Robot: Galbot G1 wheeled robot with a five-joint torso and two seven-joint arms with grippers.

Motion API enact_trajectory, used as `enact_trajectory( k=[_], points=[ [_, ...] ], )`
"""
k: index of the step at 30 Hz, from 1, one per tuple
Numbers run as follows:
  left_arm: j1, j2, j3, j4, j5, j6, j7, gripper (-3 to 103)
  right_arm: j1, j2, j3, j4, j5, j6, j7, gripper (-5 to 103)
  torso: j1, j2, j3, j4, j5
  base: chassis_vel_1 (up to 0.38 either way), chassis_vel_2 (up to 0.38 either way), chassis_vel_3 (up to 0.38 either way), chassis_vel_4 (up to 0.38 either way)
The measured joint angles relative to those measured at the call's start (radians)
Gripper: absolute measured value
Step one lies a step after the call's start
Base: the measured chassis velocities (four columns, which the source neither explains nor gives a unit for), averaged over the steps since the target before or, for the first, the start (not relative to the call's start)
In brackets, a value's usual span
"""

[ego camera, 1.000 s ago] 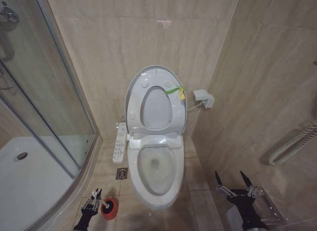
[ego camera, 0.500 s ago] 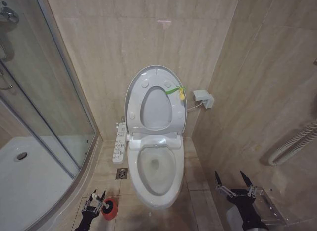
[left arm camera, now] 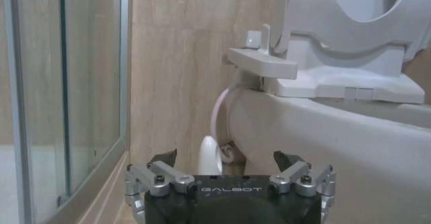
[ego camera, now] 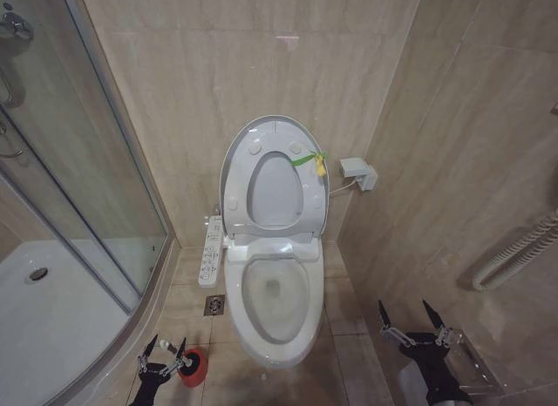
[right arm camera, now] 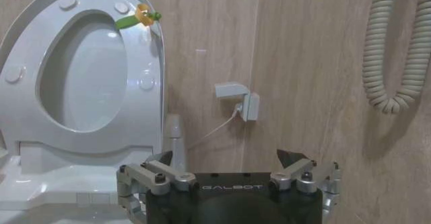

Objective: Open the toilet lid, clean the toilet bowl with a toilet brush, close the toilet lid, and flush.

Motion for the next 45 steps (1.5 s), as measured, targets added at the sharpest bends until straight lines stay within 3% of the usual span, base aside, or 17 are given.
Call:
enact_trajectory(
  k=[3,31,36,37,41,45],
  points=[
    [0.012,-0.003,-0.007,-0.019,0.001,0.0,0.005,97,0.0,0.0,0.0,0.0,0.0,0.0,0.0,100,0.001,0.001,0.0,-0.0002,0.0,0.0,0.0,0.0,0.0],
    [0.065,-0.01,-0.032,-0.129,-0.019,0.001,0.002,96,0.0,0.0,0.0,0.0,0.0,0.0,0.0,100,0.049,0.115,0.065,-0.0003,-0.0001,0.0,0.0,0.0,0.0],
    [0.102,-0.012,-0.025,-0.221,-0.011,0.003,-0.086,98,0.0,0.0,0.0,0.0,0.0,0.0,0.0,100,0.05,0.116,0.066,-0.0001,-0.0001,0.0,0.0,0.0,0.0],
    [0.125,-0.013,-0.026,-0.285,0.015,0.006,-0.131,98,0.0,0.0,0.0,0.0,0.0,0.0,0.0,100,0.05,0.116,0.066,-0.0003,0.0,0.0,0.0,0.0,0.0],
    [0.167,-0.015,-0.026,-0.382,0.058,0.034,-0.194,97,0.0,0.0,0.0,0.0,0.0,0.0,0.0,100,0.05,0.115,0.065,-0.0001,0.0,0.0,0.0,0.0,0.0],
    [0.224,-0.025,-0.013,-0.491,0.106,0.092,-0.311,97,0.0,0.0,0.0,0.0,0.0,0.0,0.0,100,0.049,0.113,0.064,-0.0002,-0.0002,0.0,0.0,0.0,0.0]
  ],
)
